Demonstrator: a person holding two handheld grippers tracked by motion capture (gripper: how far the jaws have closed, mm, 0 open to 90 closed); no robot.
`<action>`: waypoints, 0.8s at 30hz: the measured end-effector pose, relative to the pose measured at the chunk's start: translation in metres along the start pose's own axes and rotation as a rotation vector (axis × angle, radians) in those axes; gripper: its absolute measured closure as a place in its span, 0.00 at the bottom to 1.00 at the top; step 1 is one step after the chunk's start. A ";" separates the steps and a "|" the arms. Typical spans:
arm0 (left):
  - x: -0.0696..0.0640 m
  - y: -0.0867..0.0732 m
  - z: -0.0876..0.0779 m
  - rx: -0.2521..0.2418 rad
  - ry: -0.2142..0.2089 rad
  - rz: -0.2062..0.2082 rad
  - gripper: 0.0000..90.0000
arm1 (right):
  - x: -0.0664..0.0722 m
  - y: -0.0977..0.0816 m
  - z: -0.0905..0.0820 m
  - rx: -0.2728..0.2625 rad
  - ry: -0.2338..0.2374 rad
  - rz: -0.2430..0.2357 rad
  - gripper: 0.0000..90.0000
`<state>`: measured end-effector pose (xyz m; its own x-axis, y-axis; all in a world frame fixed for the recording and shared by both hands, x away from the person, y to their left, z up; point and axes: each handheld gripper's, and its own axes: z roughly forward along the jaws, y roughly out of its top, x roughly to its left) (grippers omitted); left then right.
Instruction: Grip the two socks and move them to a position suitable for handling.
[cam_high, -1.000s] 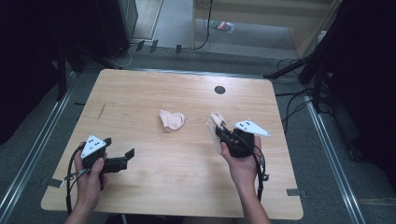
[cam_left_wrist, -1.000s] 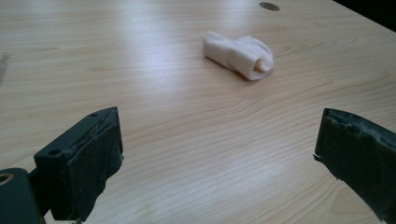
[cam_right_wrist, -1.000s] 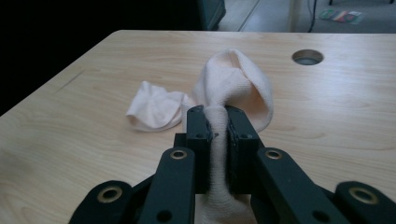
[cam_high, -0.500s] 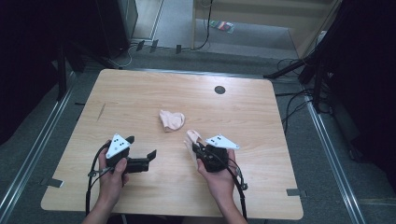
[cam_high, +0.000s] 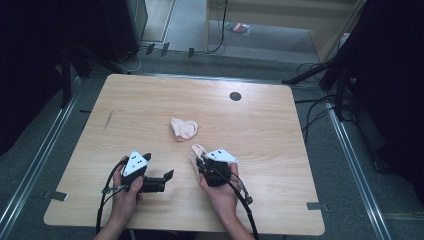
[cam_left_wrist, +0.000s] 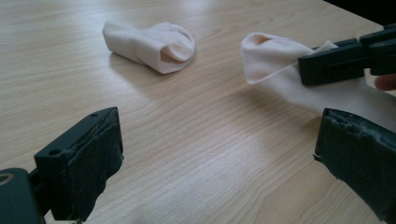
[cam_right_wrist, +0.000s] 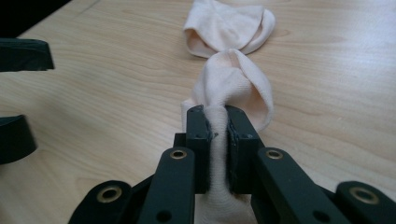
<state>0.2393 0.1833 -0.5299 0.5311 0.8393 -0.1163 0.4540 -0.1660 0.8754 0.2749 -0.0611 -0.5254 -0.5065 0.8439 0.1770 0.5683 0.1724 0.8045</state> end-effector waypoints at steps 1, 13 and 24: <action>0.000 0.000 0.000 0.007 -0.002 0.005 0.01 | -0.002 0.000 0.003 0.001 0.011 0.004 0.72; 0.006 -0.006 0.003 0.029 0.005 0.000 0.01 | -0.037 0.005 -0.036 -0.021 0.068 0.067 0.61; 0.011 -0.007 0.003 0.031 0.016 -0.015 0.01 | -0.030 -0.026 -0.017 0.114 0.038 0.032 0.54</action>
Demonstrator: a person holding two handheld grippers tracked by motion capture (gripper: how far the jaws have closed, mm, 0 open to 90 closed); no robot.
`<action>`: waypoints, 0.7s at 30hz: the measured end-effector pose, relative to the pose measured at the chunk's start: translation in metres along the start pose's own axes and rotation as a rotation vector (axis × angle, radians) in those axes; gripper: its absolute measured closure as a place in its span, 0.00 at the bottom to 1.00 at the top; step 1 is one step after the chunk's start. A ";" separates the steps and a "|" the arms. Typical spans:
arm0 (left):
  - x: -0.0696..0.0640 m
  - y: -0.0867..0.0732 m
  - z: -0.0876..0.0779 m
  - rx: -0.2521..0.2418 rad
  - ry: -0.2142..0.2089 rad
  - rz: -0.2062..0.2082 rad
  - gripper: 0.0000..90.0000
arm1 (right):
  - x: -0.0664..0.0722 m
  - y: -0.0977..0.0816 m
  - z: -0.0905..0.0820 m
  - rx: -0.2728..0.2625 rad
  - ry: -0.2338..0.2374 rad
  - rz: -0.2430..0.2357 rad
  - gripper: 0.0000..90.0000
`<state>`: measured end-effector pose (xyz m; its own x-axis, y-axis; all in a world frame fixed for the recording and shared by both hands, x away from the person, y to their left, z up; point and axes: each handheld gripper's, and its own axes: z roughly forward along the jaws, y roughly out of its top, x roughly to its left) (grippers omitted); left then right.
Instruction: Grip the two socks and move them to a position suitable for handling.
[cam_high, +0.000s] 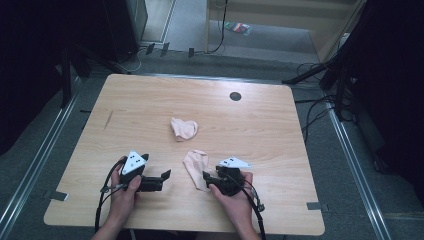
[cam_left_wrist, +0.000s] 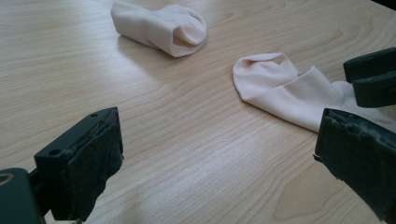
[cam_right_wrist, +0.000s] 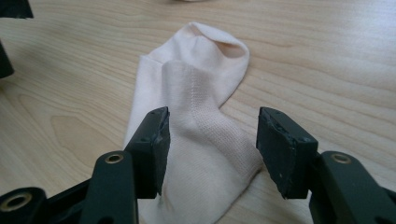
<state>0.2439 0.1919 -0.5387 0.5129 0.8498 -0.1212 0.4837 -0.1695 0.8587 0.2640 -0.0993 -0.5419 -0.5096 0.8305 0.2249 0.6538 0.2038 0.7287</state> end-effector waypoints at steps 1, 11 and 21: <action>0.000 0.000 0.000 0.002 0.006 0.004 0.01 | 0.000 0.000 0.000 0.000 0.000 0.000 0.54; 0.000 -0.003 0.004 0.024 0.023 0.006 0.01 | 0.011 -0.006 0.007 -0.006 -0.074 -0.089 0.96; -0.002 -0.002 0.006 0.028 0.013 -0.002 0.01 | 0.018 0.015 -0.010 -0.074 0.011 -0.059 0.98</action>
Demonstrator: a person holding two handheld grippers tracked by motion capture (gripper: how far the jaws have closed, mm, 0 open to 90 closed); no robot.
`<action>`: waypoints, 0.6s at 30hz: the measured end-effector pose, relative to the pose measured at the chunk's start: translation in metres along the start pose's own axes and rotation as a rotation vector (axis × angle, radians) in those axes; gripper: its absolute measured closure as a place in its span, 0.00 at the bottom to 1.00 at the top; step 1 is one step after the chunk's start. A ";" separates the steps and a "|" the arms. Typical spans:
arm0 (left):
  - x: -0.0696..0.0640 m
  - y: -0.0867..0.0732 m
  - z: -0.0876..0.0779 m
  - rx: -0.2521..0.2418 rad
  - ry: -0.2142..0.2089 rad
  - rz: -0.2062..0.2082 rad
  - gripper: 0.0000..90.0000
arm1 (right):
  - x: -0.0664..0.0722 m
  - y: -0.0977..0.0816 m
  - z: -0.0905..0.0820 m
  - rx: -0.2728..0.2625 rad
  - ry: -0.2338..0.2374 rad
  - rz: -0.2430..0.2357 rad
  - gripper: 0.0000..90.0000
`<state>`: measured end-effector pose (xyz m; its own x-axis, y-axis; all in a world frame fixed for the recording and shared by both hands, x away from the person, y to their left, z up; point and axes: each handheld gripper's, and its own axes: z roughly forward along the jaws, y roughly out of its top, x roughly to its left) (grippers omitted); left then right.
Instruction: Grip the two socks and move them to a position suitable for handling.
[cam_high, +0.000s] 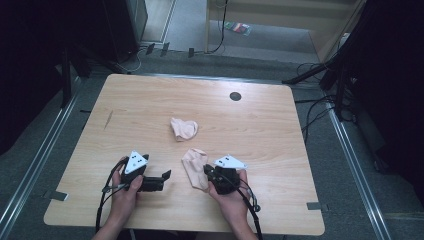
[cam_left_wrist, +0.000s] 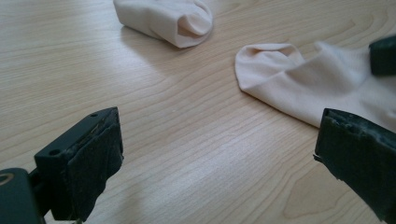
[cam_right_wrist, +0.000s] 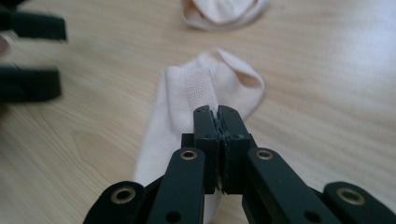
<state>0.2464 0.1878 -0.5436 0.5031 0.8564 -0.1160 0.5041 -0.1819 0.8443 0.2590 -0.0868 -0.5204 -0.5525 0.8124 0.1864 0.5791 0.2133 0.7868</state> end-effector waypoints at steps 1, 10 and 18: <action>-0.001 0.000 0.001 0.004 -0.005 0.001 0.01 | 0.001 0.006 -0.002 -0.010 0.006 0.001 0.98; -0.032 0.004 0.018 0.035 -0.089 -0.010 0.01 | 0.026 0.058 -0.011 -0.056 0.043 -0.026 0.98; -0.053 0.016 0.024 -0.019 0.010 0.035 0.19 | 0.050 0.082 -0.024 -0.096 0.131 -0.014 0.98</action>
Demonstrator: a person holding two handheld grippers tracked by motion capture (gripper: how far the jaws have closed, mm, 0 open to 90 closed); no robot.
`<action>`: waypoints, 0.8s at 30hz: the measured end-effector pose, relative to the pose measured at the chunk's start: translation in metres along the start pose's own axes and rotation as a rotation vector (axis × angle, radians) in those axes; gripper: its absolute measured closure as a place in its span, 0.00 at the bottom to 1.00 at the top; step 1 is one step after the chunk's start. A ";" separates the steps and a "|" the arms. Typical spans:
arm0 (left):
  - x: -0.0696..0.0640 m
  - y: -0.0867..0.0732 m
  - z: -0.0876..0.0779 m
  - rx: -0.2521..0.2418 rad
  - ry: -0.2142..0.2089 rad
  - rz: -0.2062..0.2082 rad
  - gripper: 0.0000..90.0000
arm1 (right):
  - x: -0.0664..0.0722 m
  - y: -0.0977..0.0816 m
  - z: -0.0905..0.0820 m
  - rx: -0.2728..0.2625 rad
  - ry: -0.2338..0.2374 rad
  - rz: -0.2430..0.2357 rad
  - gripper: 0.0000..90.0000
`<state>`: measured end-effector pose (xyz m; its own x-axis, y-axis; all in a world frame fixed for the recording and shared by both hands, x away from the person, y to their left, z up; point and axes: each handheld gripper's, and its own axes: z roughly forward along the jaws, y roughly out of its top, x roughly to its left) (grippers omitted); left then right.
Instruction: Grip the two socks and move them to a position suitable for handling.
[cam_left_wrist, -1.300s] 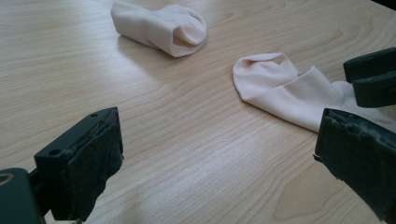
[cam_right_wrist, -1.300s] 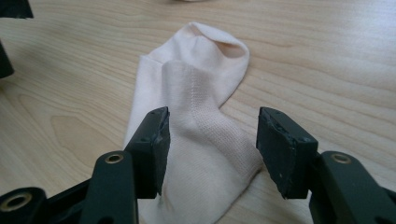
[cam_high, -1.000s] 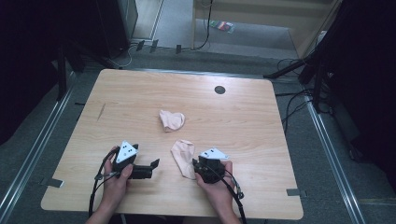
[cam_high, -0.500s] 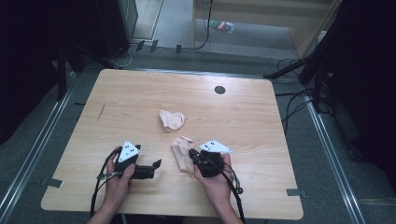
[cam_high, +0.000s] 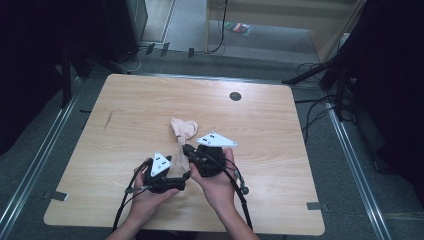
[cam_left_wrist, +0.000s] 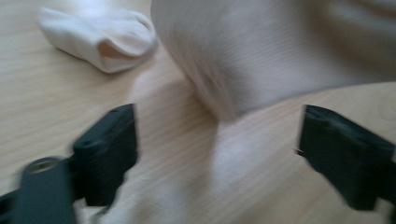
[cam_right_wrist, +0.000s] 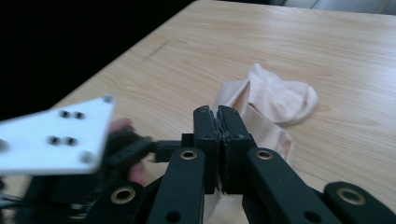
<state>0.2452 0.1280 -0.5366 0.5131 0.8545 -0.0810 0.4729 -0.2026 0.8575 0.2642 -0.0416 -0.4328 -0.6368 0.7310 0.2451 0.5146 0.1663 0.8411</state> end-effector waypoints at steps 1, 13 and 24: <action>0.000 0.000 -0.001 -0.005 0.040 0.027 0.19 | 0.000 0.000 0.000 0.000 0.000 0.000 0.98; 0.030 -0.008 -0.028 -0.007 0.190 0.216 1.00 | -0.045 -0.036 -0.006 0.053 -0.049 0.092 0.99; 0.022 -0.017 -0.017 0.080 0.003 0.236 0.84 | -0.082 -0.082 0.011 0.155 -0.115 0.089 0.99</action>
<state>0.2361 0.1589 -0.5444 0.6139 0.7805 0.1183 0.3953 -0.4336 0.8098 0.2807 -0.1081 -0.5278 -0.5194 0.8168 0.2511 0.6538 0.1906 0.7323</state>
